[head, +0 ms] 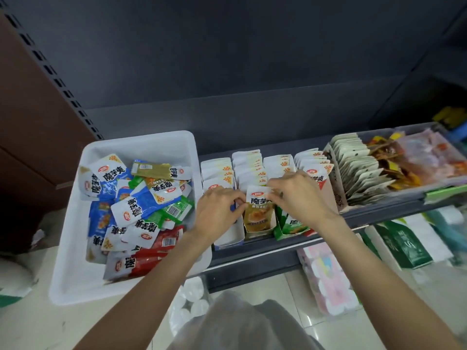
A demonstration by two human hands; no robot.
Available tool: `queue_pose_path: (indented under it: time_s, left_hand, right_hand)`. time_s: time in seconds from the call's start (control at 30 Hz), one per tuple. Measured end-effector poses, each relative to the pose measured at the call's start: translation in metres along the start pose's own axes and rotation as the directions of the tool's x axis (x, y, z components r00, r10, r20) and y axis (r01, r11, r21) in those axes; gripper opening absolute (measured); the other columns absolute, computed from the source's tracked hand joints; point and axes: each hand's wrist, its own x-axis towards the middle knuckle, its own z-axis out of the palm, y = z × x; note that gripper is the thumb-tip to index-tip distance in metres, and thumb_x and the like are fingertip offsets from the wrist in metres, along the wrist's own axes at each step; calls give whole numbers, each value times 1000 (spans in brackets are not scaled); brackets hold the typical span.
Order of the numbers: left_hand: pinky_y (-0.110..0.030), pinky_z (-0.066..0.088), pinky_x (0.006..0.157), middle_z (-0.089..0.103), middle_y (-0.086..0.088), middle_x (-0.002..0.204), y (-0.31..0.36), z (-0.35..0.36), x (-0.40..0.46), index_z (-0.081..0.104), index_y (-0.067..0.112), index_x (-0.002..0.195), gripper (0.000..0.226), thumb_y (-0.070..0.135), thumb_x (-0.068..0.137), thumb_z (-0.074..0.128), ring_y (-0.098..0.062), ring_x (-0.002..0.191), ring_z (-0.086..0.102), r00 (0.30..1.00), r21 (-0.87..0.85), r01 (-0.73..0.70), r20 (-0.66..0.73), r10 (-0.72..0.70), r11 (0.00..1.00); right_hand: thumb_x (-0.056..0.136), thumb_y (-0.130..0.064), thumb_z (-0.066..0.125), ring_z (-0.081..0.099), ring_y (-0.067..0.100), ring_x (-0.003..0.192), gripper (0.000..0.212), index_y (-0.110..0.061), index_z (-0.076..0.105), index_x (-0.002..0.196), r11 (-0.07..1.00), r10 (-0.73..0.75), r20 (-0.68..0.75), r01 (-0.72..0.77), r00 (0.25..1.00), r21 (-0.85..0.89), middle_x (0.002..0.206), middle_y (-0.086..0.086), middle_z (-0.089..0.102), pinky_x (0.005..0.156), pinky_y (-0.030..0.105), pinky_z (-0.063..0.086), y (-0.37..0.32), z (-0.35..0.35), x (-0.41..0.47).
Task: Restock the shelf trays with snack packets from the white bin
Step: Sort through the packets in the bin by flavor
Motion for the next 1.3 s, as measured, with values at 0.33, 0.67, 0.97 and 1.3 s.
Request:
queue_pose_path:
  time_s: [0.33,0.67,0.97,1.3]
  left_hand:
    - [-19,43,65,70,14,80,-1,1,0,69,28,88,7,33,86,66,-5,75,62,995,60,100,20,-101,993]
    - [-30,40,79,69,7,71,-58,-72,-45,70,18,85,25,34,87,51,-9,65,61,901,39,183,-406,-151,982]
    - [-42,32,108,47,-2,140,-162,-96,-82,49,23,132,51,44,87,59,-23,128,43,874,370,404,114,-472,837]
    - [-35,32,103,44,3,142,-176,-82,-83,42,26,139,53,50,92,46,-21,125,47,898,486,261,195,-395,834]
  right_hand:
    - [88,-30,59,48,23,106,24,-20,68,108,987,7,127,13,992,-159,110,2,61,92,35,37,-7,20,11]
    - [91,-17,59,52,8,96,19,-18,61,110,891,-12,-111,61,994,450,111,-2,56,79,19,43,-84,8,14]
    - [95,-22,49,48,26,120,40,-14,46,134,959,-137,263,62,955,275,134,9,47,93,37,43,-176,93,122]
    - [91,-22,51,48,32,114,44,-14,43,134,996,-18,382,-19,924,93,132,11,43,86,44,49,-195,147,144]
